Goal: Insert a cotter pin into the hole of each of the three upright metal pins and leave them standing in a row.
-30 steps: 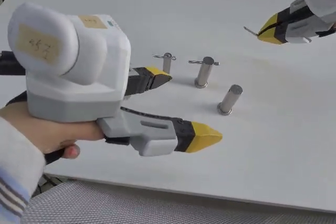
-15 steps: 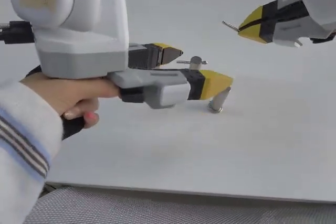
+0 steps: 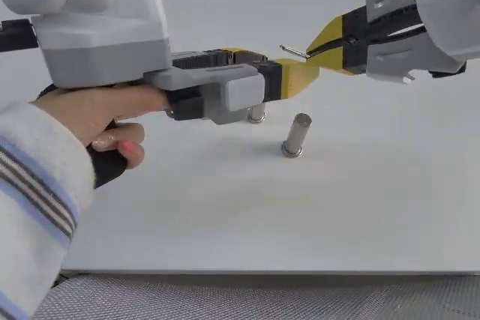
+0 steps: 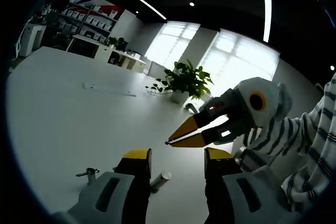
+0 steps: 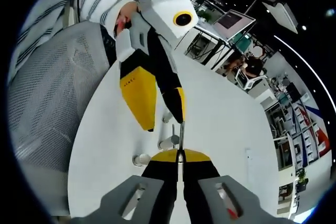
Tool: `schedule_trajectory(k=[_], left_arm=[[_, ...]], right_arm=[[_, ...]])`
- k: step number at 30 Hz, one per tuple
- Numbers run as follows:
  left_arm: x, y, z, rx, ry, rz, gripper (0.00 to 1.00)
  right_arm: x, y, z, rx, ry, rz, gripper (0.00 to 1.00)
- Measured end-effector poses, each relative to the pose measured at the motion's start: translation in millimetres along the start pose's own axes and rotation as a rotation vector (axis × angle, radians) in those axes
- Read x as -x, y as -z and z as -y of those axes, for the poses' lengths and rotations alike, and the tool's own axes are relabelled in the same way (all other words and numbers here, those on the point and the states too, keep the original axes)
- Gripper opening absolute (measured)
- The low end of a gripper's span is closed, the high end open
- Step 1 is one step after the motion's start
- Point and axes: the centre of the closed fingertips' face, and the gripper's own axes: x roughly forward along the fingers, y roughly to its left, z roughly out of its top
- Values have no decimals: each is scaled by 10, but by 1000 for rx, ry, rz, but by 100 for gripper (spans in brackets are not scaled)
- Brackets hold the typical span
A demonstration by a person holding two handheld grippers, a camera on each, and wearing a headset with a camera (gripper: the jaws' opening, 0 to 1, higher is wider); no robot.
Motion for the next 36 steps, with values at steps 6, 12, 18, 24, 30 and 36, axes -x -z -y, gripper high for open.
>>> schedule_trajectory(k=[6, 12, 18, 24, 30, 36], left_arm=[[-5, 33, -19, 42, 1, -9, 25], [-11, 97, -13, 60, -5, -31, 19], [-24, 105, -28, 75, -5, -38, 14], [-31, 116, -39, 80, -3, -46, 6], [-29, 128, -71, 95, 0, -57, 3], [-26, 135, -94, 101, -2, -62, 0]], right_arm=[[-17, -102, -90, 12, -13, 18, 0], [-31, -143, -129, 14, -23, 29, 0], [-30, -169, -128, 23, -27, 32, 0], [-34, -185, -139, 36, -30, 31, 0], [-37, -188, -150, 46, -31, 27, 0], [-44, -191, -147, 50, -34, 26, 0]])
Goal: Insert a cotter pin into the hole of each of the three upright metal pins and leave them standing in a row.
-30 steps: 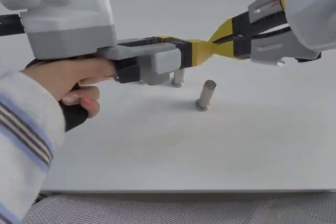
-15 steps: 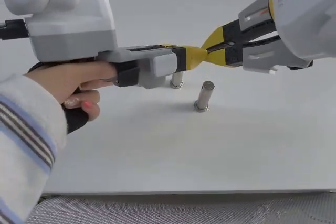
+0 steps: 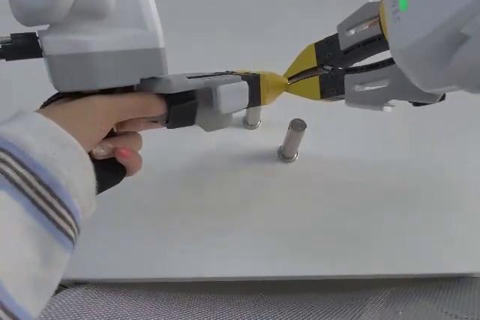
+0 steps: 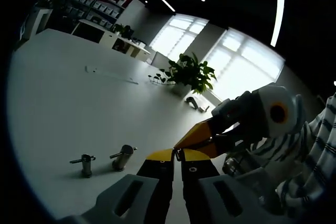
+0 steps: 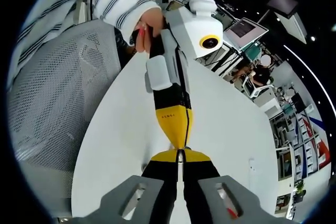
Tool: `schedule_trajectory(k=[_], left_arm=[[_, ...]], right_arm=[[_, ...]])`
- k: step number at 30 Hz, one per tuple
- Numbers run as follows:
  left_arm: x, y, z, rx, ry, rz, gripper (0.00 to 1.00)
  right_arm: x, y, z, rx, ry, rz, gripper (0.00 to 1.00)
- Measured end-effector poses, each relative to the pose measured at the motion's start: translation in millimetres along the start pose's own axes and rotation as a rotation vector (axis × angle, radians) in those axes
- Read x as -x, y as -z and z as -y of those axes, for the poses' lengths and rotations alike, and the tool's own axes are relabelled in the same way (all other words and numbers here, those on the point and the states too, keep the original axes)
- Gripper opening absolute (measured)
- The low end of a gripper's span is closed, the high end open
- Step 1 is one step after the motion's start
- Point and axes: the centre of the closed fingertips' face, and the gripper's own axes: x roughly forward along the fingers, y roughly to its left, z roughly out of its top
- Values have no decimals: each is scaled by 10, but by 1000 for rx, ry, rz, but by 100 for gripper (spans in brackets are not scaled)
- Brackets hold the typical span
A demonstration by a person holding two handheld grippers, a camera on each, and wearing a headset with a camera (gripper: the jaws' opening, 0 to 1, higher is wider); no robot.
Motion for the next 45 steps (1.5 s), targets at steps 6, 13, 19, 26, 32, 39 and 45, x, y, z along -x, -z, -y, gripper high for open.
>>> schedule_trajectory(k=[6, 13, 19, 26, 32, 39, 45], left_arm=[[-6, 32, 36, 0, -6, -12, 0], [52, 21, 14, 17, 4, -18, 0], [73, -2, -44, -20, -14, -18, 0], [60, 38, -64, -12, -31, -41, 0], [78, 28, -108, -14, -19, -52, 0], [92, 44, -131, -68, -13, -74, 0], [84, 42, -26, -136, -4, -65, 0]], right_arm=[[-19, -17, 6, 13, 2, -8, 0], [-26, -59, -4, 23, -1, 7, 0], [-30, -78, -1, 19, 7, 15, 0], [-60, -51, -50, 64, 0, -5, 0], [-47, -2, -78, 35, -14, -21, 1], [12, 29, -63, -71, -16, 12, 9], [40, 184, -80, -170, -20, 3, 21]])
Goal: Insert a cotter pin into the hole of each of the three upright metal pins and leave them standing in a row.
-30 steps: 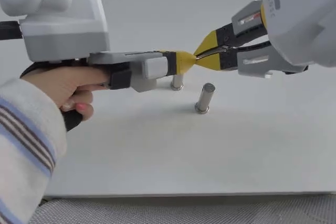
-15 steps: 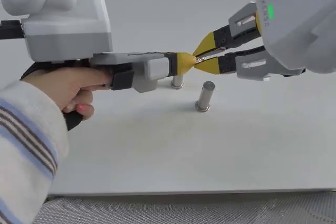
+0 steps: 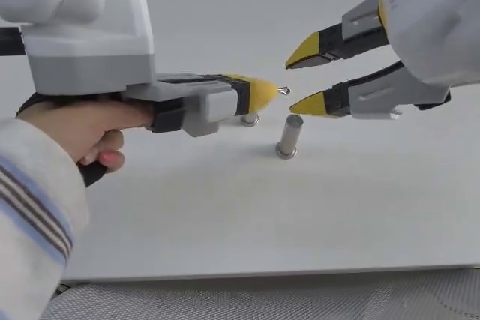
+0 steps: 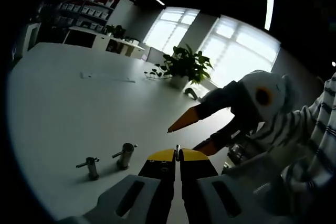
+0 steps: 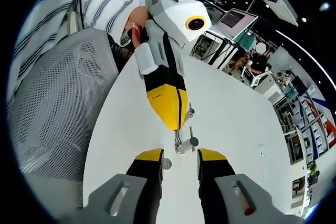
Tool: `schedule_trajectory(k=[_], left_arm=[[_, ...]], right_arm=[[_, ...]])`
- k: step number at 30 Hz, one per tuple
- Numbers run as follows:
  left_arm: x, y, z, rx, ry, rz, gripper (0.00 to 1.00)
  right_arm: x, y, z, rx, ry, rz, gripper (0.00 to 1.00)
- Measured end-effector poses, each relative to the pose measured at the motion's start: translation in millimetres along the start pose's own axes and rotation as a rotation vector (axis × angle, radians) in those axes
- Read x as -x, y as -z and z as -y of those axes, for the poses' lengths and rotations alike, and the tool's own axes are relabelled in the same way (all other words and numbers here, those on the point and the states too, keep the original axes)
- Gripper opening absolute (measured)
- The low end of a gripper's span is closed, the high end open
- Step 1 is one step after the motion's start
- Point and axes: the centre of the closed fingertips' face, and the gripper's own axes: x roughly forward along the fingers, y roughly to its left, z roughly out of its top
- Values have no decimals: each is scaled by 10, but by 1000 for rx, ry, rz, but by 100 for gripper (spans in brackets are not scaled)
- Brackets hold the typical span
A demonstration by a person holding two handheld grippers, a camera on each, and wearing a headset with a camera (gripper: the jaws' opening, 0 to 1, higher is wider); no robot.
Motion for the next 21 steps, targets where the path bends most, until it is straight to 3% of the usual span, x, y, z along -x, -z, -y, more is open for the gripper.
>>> schedule_trajectory(k=[6, 9, 13, 15, 18, 21], left_arm=[[6, -51, 189, -171, 50, 16, 0], [4, -29, 294, -252, 88, -5, 0], [-2, 16, 369, -337, 113, -36, 0], [-1, 77, 381, -401, 109, -85, 0], [-3, 92, 445, -508, 135, -101, 0], [12, 78, 538, -537, 163, -101, 0]], right_arm=[[23, 53, -97, -128, -48, 36, 22], [40, 43, -153, -204, -77, 66, 22], [39, 76, -159, -249, -96, 83, 26], [37, 58, -212, -272, -114, 97, 24], [32, 20, -258, -309, -140, 126, 20], [21, -29, -296, -332, -156, 153, 15]])
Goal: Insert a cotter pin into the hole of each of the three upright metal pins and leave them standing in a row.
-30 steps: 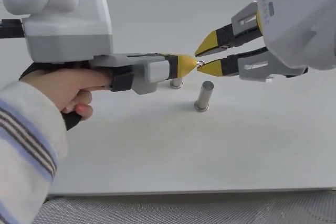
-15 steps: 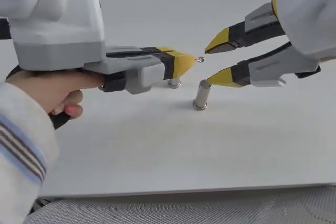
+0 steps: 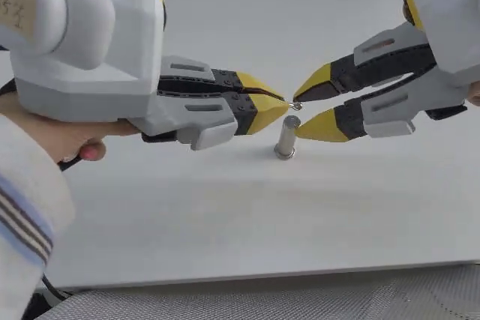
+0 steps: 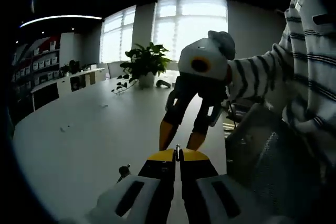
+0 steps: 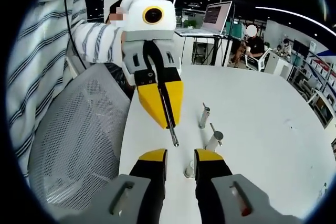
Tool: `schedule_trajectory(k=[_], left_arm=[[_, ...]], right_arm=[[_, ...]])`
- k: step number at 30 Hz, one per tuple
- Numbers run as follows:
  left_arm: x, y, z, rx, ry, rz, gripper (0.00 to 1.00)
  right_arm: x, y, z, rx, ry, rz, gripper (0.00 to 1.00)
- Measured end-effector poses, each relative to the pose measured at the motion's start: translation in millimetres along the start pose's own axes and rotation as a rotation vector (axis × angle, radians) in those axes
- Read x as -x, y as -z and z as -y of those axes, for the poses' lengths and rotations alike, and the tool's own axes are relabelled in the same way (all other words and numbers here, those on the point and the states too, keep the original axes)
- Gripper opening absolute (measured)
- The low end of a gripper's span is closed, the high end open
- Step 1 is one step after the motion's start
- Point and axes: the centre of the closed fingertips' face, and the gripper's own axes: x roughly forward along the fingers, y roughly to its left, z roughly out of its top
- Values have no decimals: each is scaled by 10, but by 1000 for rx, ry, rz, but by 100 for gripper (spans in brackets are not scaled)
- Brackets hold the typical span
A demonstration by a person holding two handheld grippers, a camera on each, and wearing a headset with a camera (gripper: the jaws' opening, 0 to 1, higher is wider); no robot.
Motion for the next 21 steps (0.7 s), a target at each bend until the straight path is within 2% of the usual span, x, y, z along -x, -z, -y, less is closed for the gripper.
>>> schedule_trajectory(k=[2, 5, 15, 21], left_arm=[[0, 0, 18, -15, 17, -7, 0], [-5, 55, 25, -33, 29, -43, 0], [-38, 120, 65, -56, 71, -67, 0], [-68, 144, 70, -66, 78, -77, 0]], right_arm=[[-5, -16, -22, -5, -5, 9, 12], [-21, 1, -61, -6, -19, 14, 6], [-13, 7, -163, -29, -41, 28, 2], [15, 38, -214, -39, -54, 25, 0]])
